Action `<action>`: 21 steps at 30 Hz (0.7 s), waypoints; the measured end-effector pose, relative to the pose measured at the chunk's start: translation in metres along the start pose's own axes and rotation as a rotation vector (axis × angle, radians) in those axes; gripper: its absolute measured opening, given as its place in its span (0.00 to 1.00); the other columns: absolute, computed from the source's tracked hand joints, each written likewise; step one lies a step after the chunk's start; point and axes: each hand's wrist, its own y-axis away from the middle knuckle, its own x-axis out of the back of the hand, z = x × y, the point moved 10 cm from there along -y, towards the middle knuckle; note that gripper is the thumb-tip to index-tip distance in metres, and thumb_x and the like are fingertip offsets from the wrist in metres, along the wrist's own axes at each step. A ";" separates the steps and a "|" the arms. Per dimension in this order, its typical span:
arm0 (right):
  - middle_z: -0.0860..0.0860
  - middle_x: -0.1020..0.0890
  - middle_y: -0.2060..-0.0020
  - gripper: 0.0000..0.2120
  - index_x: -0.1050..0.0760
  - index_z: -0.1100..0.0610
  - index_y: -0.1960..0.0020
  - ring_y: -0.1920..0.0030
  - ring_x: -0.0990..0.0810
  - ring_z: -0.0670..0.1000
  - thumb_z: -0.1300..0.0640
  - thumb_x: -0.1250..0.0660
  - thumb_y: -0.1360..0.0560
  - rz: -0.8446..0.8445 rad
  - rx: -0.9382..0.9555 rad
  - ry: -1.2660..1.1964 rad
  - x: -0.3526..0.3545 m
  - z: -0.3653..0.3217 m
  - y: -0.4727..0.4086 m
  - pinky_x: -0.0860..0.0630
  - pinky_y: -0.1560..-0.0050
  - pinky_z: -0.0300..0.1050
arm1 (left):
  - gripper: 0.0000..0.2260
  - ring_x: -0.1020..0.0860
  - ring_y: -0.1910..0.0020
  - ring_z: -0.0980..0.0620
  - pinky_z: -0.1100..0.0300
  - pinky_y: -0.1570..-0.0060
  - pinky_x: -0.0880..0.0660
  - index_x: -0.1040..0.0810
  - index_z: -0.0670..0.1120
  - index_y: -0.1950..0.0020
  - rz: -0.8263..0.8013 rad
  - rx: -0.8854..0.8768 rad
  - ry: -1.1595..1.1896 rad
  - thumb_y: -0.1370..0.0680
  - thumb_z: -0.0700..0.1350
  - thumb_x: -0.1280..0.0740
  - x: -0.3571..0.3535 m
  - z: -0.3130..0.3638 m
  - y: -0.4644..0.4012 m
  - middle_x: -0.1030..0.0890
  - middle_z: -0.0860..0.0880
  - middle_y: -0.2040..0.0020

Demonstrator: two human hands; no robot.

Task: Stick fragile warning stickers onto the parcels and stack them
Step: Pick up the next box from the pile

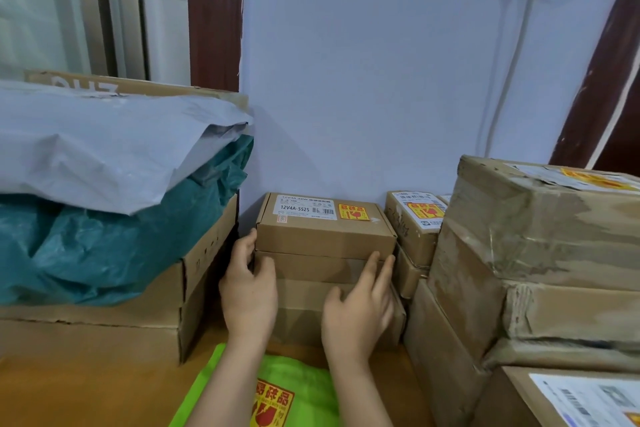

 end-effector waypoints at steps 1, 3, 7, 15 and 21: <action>0.58 0.41 0.25 0.37 0.38 0.61 0.26 0.30 0.33 0.61 0.60 0.38 0.35 -0.009 0.014 0.016 0.001 0.000 -0.002 0.41 0.32 0.54 | 0.19 0.27 0.36 0.53 0.63 0.41 0.35 0.27 0.50 0.34 -0.002 -0.005 -0.021 0.23 0.36 0.39 -0.001 -0.001 -0.001 0.24 0.54 0.36; 0.57 0.47 0.23 0.37 0.43 0.60 0.24 0.27 0.38 0.58 0.62 0.35 0.30 -0.092 -0.005 0.081 -0.003 0.005 -0.005 0.44 0.30 0.52 | 0.21 0.27 0.36 0.52 0.64 0.43 0.35 0.28 0.51 0.32 -0.023 0.011 -0.083 0.23 0.37 0.39 -0.002 -0.004 0.002 0.25 0.55 0.35; 0.53 0.56 0.22 0.38 0.51 0.56 0.22 0.24 0.45 0.54 0.59 0.36 0.27 -0.249 0.011 0.124 0.000 0.000 -0.002 0.48 0.28 0.46 | 0.26 0.27 0.38 0.52 0.57 0.43 0.30 0.36 0.59 0.27 -0.166 0.052 -0.182 0.23 0.40 0.38 -0.003 -0.010 0.014 0.28 0.56 0.33; 0.54 0.44 0.23 0.29 0.43 0.60 0.24 0.25 0.42 0.55 0.57 0.40 0.23 -0.436 -0.234 -0.036 0.037 -0.019 0.004 0.44 0.27 0.46 | 0.23 0.37 0.27 0.46 0.53 0.29 0.40 0.35 0.45 0.26 -0.372 0.075 -0.465 0.21 0.43 0.38 0.014 0.028 0.029 0.37 0.46 0.25; 0.58 0.31 0.34 0.21 0.32 0.61 0.31 0.34 0.30 0.58 0.58 0.40 0.23 -0.450 -0.096 -0.006 0.084 -0.071 0.035 0.34 0.39 0.44 | 0.19 0.29 0.35 0.46 0.56 0.39 0.32 0.30 0.43 0.31 -0.434 -0.192 -0.587 0.22 0.43 0.38 0.021 0.101 0.076 0.26 0.44 0.34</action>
